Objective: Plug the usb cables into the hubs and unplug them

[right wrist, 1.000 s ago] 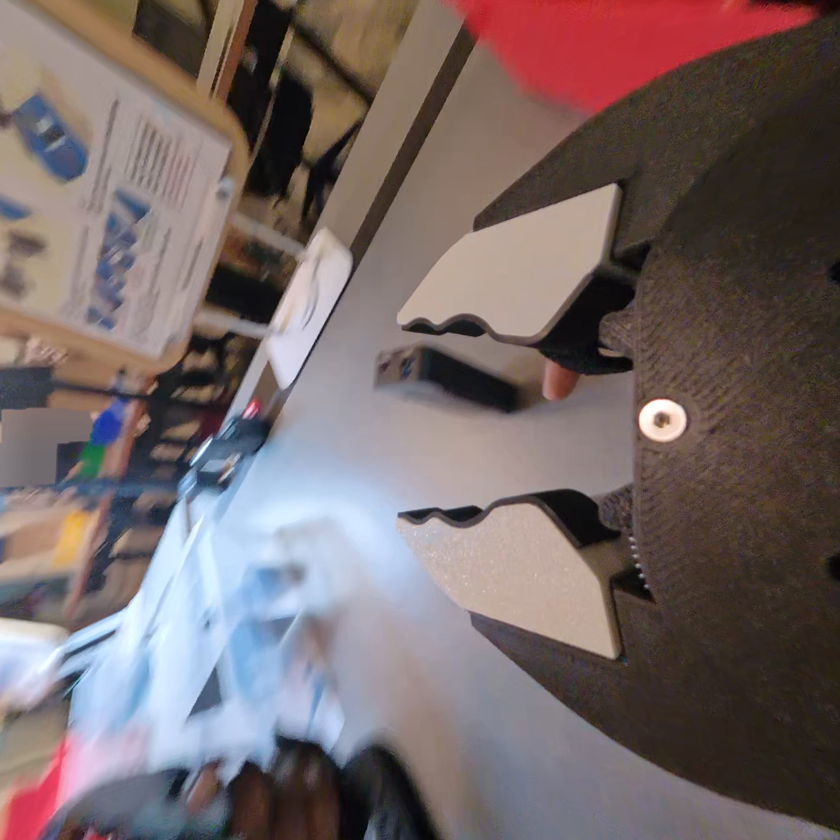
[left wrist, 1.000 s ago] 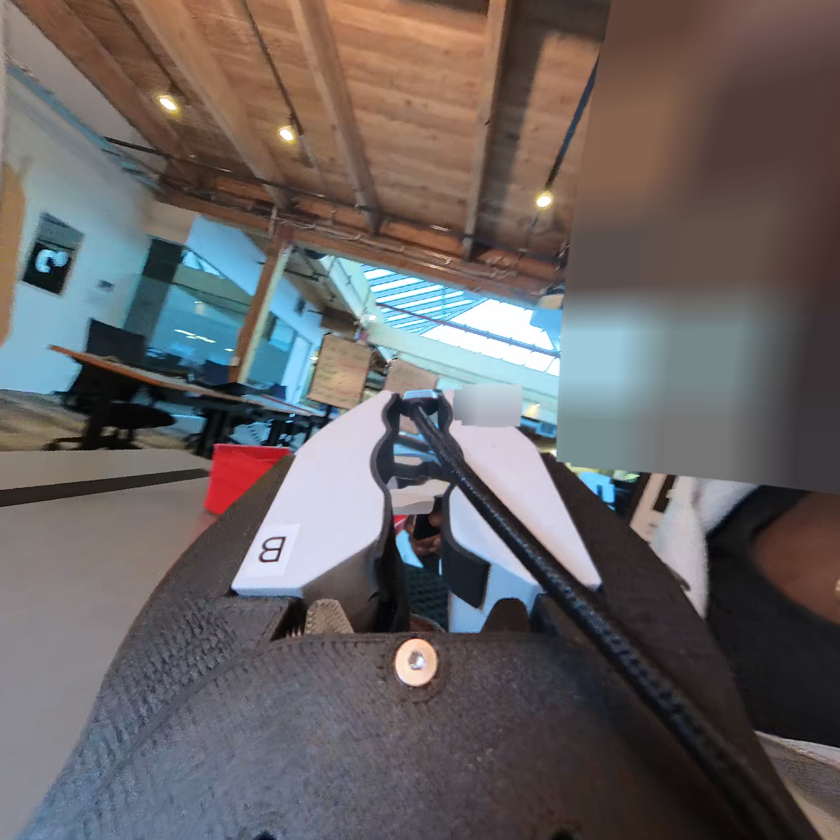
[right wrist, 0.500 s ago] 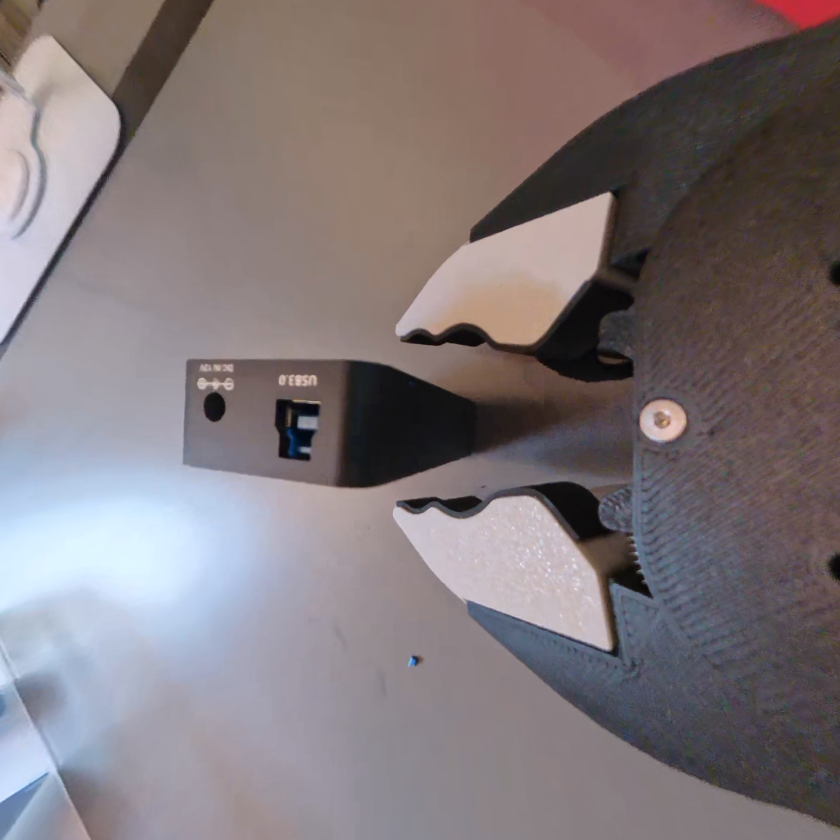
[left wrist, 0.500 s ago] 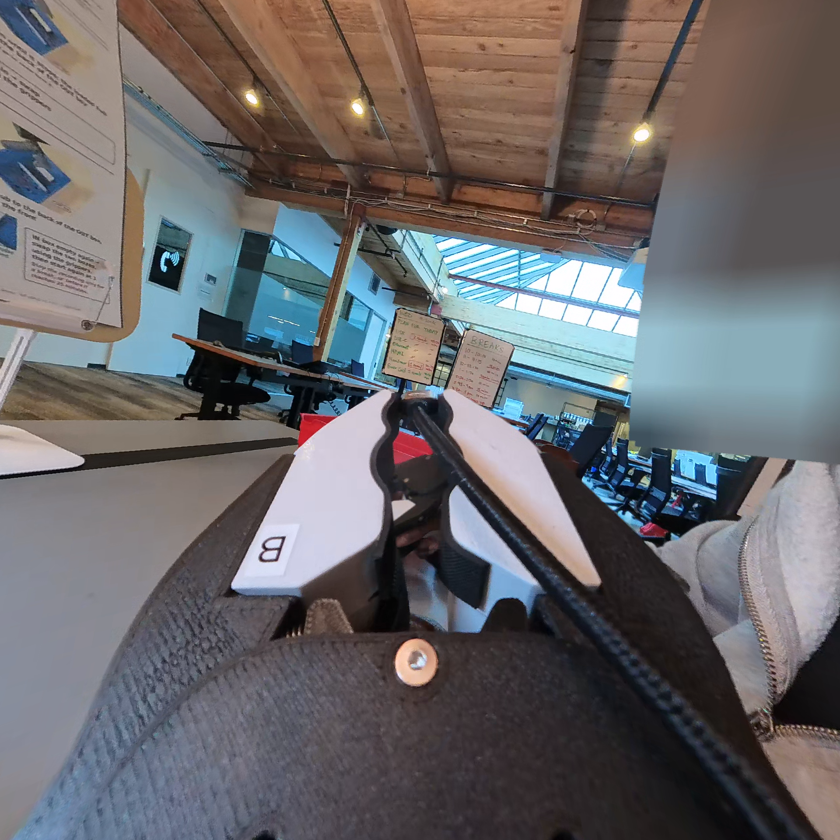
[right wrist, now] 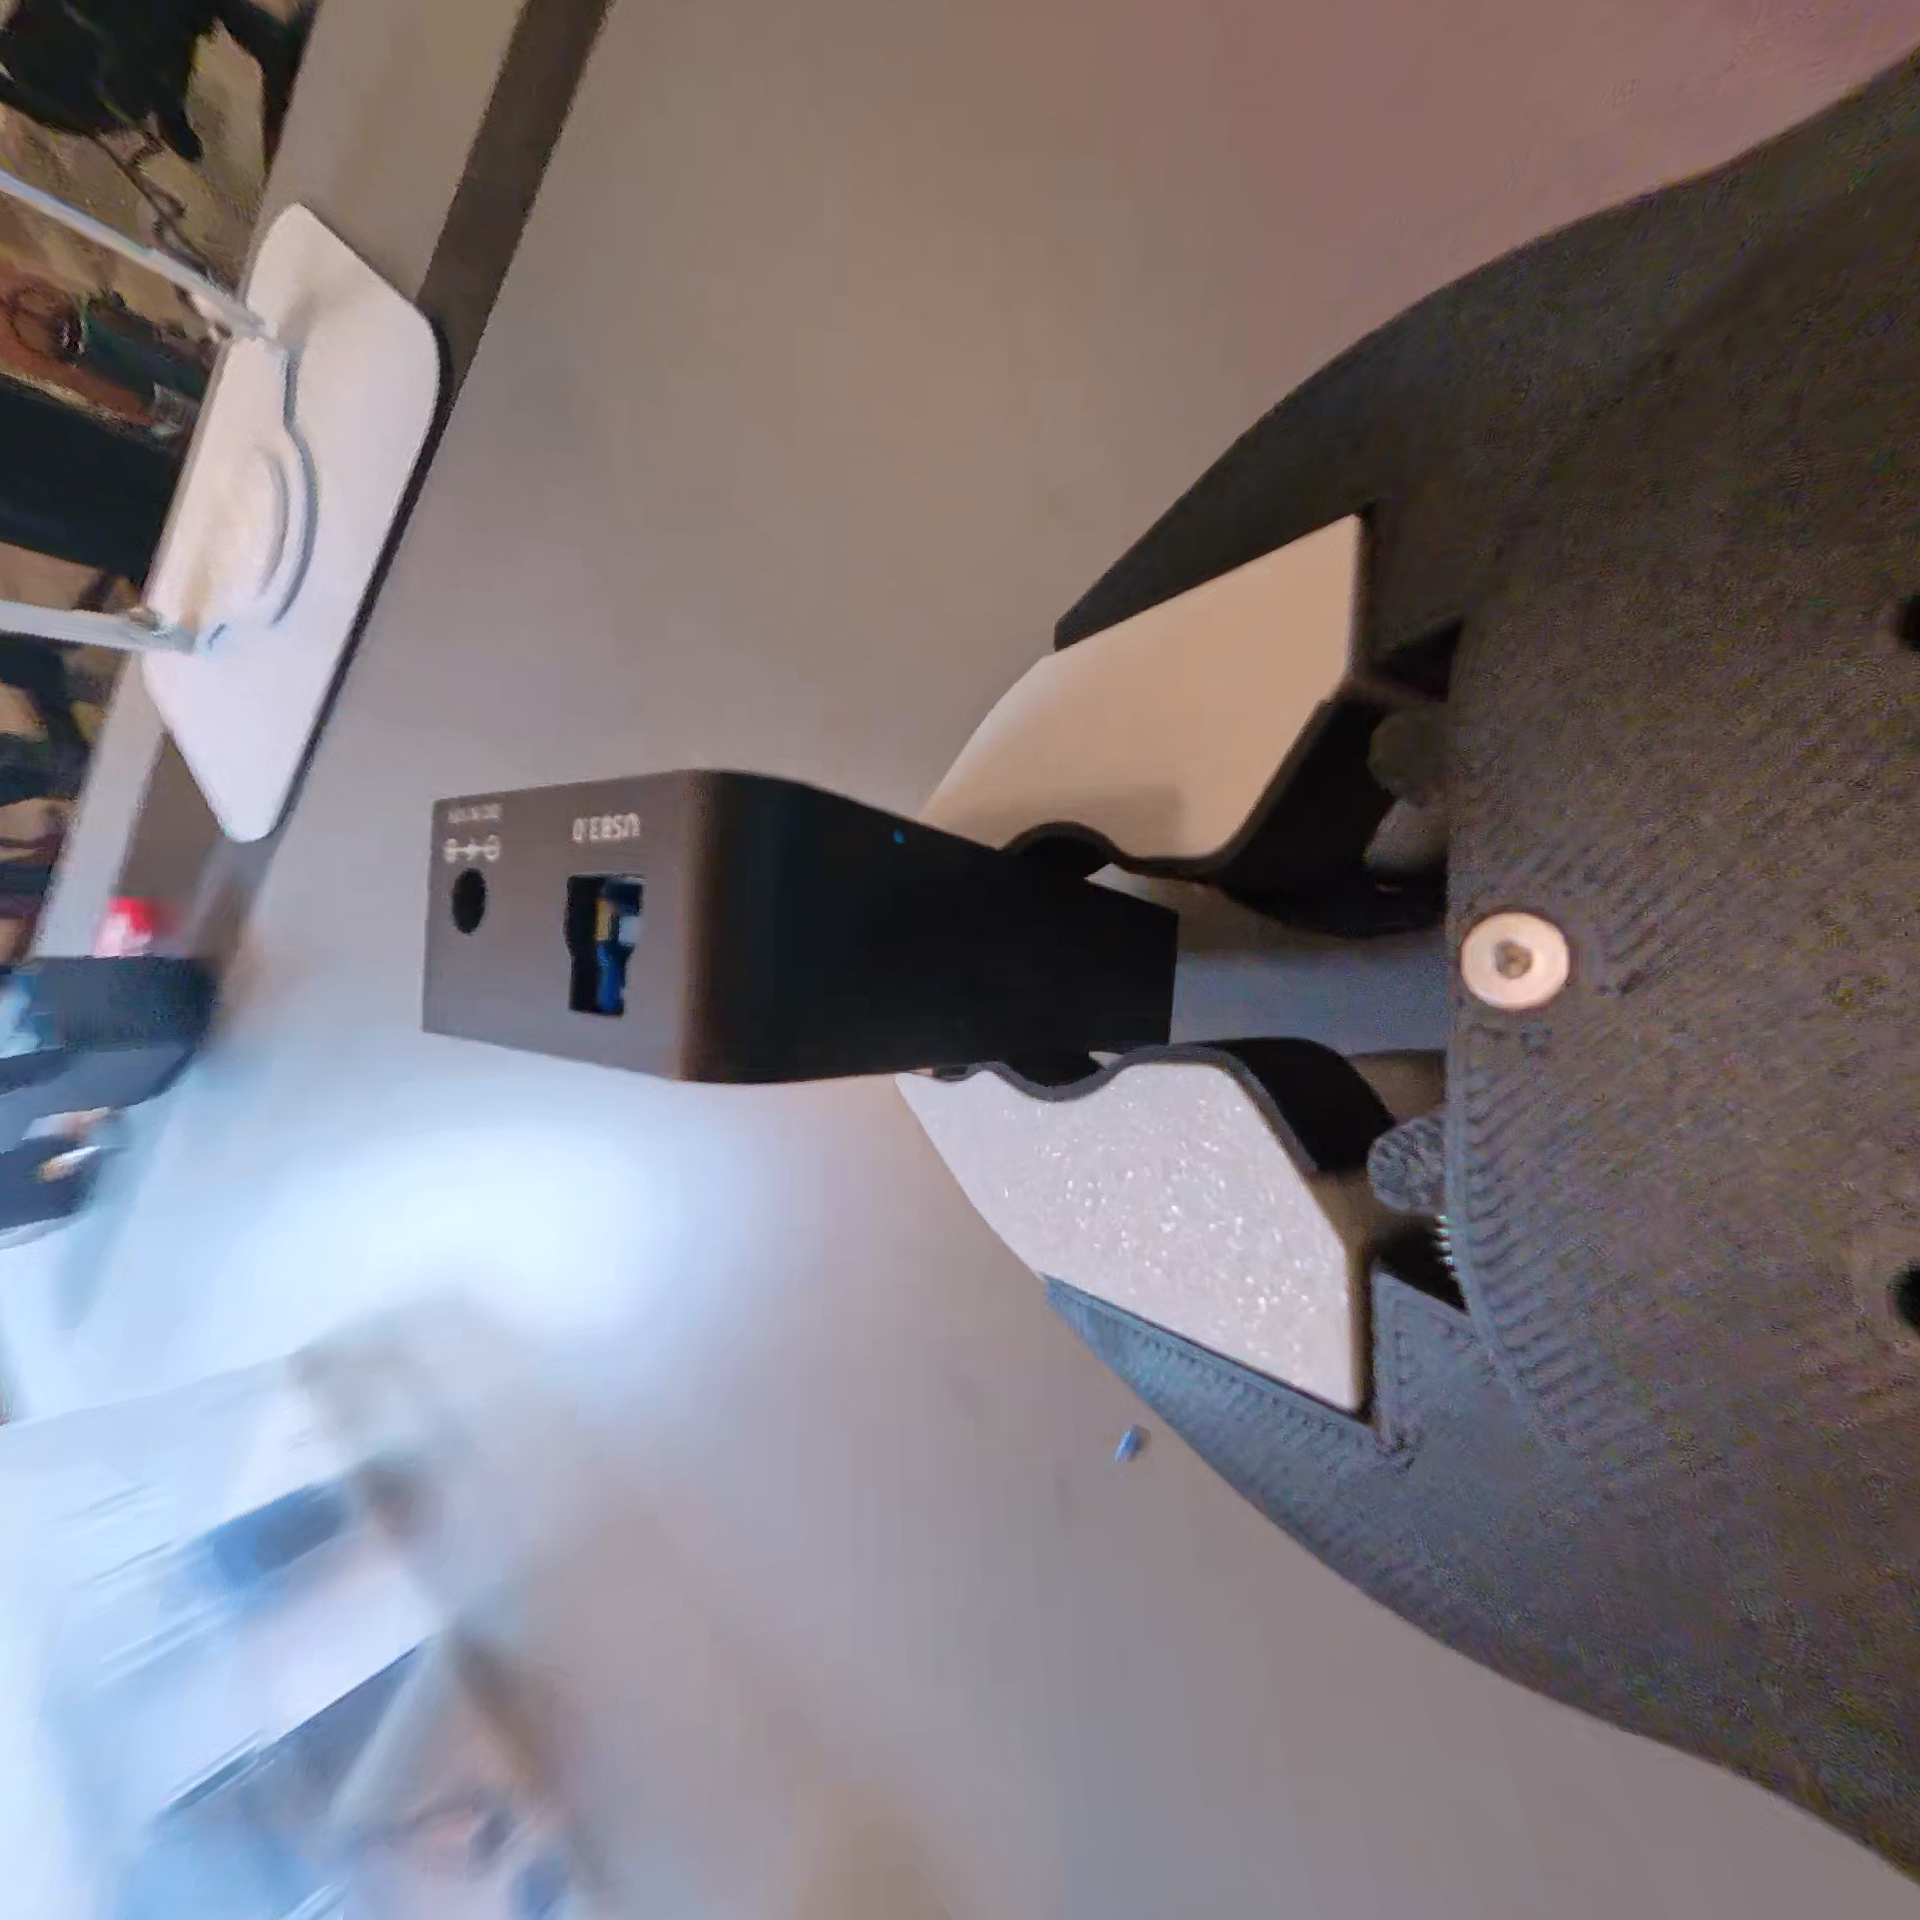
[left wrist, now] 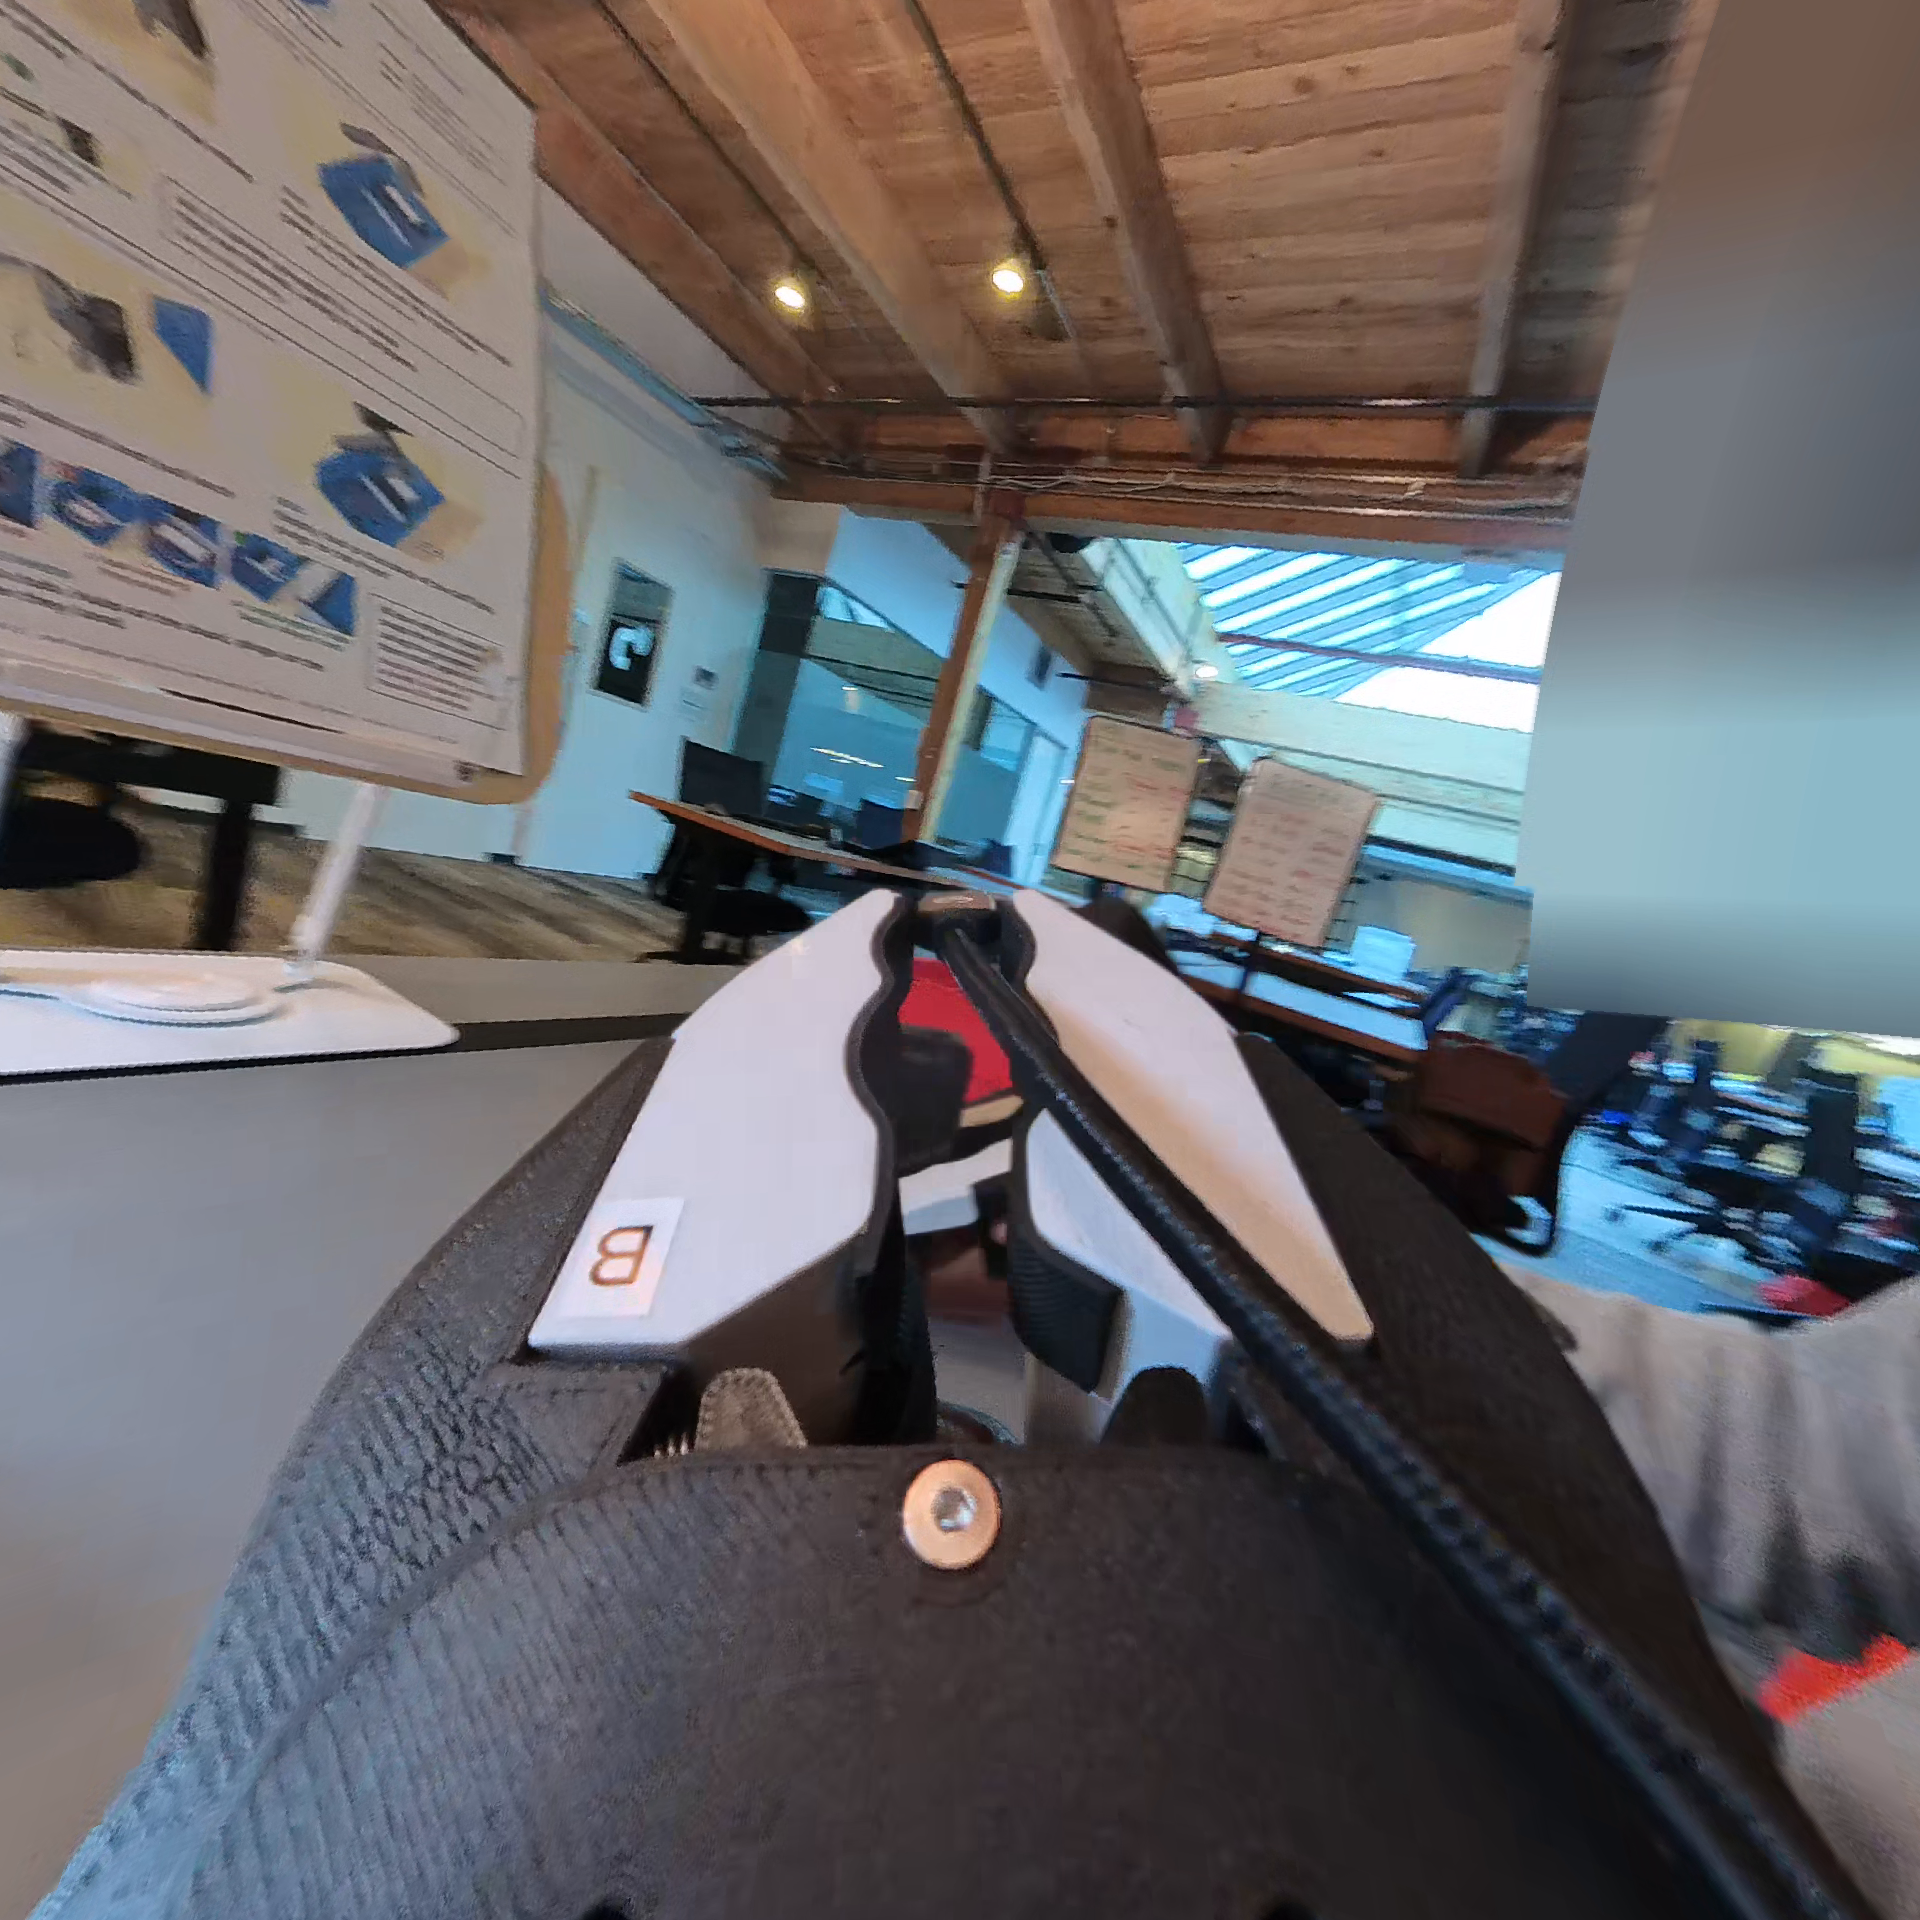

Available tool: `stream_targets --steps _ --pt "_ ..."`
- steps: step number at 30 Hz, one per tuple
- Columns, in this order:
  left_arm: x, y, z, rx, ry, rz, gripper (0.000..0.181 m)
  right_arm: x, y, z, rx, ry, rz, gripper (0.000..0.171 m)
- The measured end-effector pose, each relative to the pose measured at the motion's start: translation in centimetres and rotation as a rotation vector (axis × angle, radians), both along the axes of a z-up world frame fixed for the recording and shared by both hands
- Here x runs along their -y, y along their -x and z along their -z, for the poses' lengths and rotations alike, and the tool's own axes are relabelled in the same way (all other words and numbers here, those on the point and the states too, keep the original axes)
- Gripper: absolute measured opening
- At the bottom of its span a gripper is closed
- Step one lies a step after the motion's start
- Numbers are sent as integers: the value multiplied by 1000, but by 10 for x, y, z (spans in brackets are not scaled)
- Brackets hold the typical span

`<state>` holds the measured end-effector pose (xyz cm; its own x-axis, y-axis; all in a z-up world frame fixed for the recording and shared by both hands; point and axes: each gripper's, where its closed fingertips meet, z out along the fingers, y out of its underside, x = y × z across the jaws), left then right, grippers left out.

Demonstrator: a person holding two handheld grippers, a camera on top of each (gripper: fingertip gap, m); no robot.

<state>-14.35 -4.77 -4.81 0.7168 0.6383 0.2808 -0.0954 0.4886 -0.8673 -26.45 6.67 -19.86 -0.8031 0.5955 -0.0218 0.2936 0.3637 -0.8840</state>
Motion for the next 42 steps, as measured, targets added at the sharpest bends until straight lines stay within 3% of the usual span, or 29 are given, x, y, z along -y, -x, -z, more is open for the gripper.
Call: stream_targets --steps 5,9,16,32,42 --pt "-16 11 2 -26 141 -191 16 40 -28 -51 122 393 -61 30" --pt "-34 16 8 -50 248 -262 16 65 -45 -69 86 508 -100 30" --pt "-42 29 24 -35 349 -287 16 86 -65 -73 -5 491 -160 30" --pt "-48 28 36 -132 567 -344 16 86 -69 -74 -135 407 -160 30" --pt "-45 30 39 -134 604 -371 17 85 -72 -73 -185 375 -178 30"
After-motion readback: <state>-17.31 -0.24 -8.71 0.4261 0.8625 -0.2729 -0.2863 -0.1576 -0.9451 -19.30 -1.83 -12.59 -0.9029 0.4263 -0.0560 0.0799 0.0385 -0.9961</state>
